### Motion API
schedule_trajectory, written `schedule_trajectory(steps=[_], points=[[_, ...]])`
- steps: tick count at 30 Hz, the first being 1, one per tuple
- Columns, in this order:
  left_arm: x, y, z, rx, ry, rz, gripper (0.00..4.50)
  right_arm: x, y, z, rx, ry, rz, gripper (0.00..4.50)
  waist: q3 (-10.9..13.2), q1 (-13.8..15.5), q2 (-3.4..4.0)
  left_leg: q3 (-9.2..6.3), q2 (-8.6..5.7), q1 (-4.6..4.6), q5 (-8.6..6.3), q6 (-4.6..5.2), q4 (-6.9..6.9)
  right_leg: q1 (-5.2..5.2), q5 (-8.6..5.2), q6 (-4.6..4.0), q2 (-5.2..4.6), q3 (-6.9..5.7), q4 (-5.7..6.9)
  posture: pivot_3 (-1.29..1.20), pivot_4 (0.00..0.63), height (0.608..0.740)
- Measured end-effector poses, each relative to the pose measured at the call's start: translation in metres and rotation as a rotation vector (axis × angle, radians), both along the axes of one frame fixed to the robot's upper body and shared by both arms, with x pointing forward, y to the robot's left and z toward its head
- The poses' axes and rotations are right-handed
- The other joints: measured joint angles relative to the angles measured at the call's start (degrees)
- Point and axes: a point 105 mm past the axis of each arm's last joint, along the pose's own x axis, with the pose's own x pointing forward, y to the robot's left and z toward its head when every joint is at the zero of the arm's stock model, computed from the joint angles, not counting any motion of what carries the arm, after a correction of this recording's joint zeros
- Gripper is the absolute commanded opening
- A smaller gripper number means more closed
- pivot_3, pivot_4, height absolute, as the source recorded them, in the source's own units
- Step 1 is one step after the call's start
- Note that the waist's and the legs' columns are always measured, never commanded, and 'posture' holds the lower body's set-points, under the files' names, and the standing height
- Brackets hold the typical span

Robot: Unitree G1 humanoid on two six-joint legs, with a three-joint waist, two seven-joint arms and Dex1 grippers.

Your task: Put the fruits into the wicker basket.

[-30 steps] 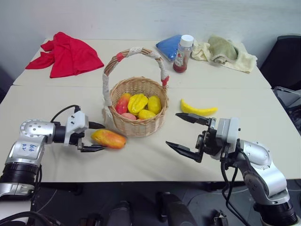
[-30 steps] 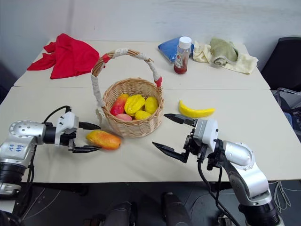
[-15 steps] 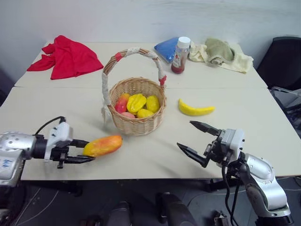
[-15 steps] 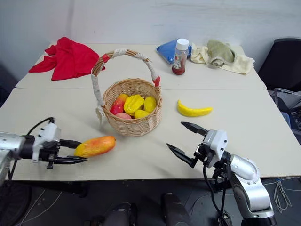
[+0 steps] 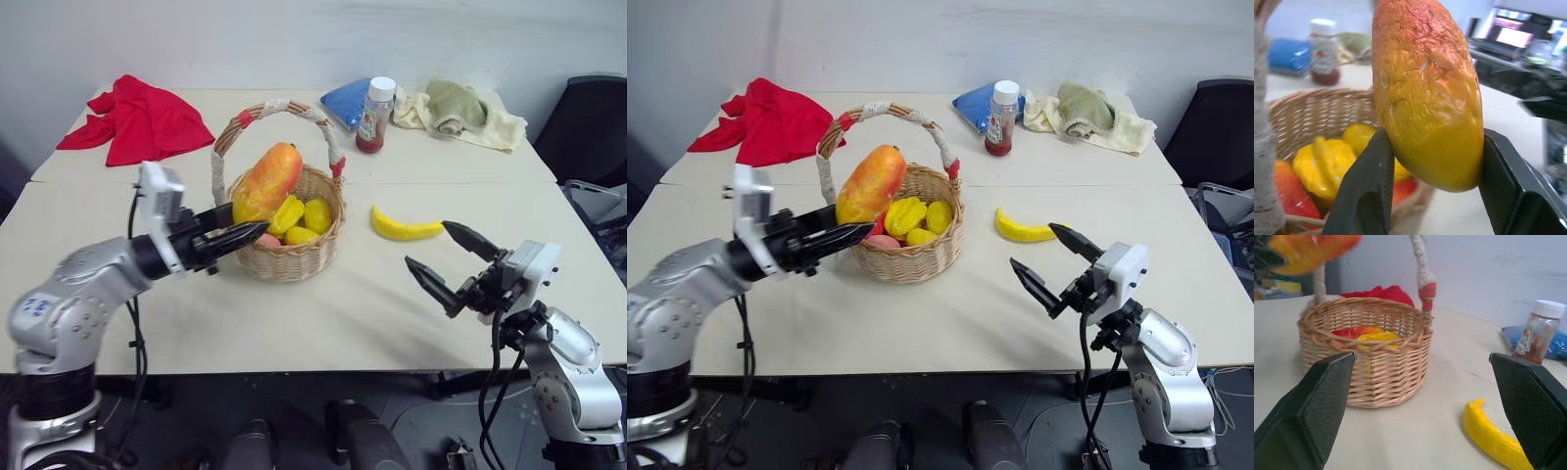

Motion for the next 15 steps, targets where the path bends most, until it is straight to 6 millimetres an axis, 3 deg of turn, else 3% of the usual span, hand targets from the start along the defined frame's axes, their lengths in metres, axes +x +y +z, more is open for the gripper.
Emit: schedule_trajectory(steps=[3, 6, 8, 11, 15], points=[[0.006, -0.004, -0.013, 0.044, 0.038, 0.028, 3.52, 0.002, -0.001, 0.001, 0.013, 0.011, -0.012, 4.5, 0.0, -0.1, 0.0, 0.02, 0.01, -0.03, 0.0, -0.03, -0.03, -0.05, -0.01, -0.01, 0.02, 0.02, -0.01, 0.0, 0.15, 0.74], [0.008, 0.002, -0.01, 0.065, -0.035, 0.045, 4.42, 0.005, -0.002, 0.007, -0.027, 0.01, 0.007, 4.5, 0.0, 0.0, 0.02, 0.08, -0.03, -0.02, 0.01, -0.03, 0.01, -0.04, -0.01, -0.01, -0.01, 0.04, -0.01, 0.0, 0.15, 0.74], [0.0, 0.009, -0.006, 0.073, -0.099, 0.012, 4.42, 0.014, -0.01, 0.01, -0.09, 0.038, 0.018, 4.5, 0.0, -0.1, 0.02, 0.16, -0.04, -0.01, 0.01, -0.01, 0.01, -0.03, -0.01, -0.02, -0.02, 0.08, -0.05, 0.0, 0.15, 0.74], [-0.031, 0.02, -0.004, 0.117, -0.159, -0.115, 4.42, 0.034, -0.017, 0.012, -0.189, 0.119, 0.06, 4.5, 0.0, -0.5, 0.04, 0.27, 0.01, -0.01, 0.01, -0.02, -0.03, -0.09, -0.05, -0.1, -0.03, 0.11, -0.07, 0.0, 0.15, 0.74], [-0.062, 0.042, -0.007, 0.247, -0.151, -0.251, 4.42, 0.073, -0.009, 0.019, -0.356, 0.171, 0.071, 4.5, 0.1, -1.1, 0.08, 0.16, 0.04, -0.02, 0.03, 0.03, -0.06, -0.17, -0.26, -0.46, 0.05, 0.01, -0.06, 0.0, 0.15, 0.74]])
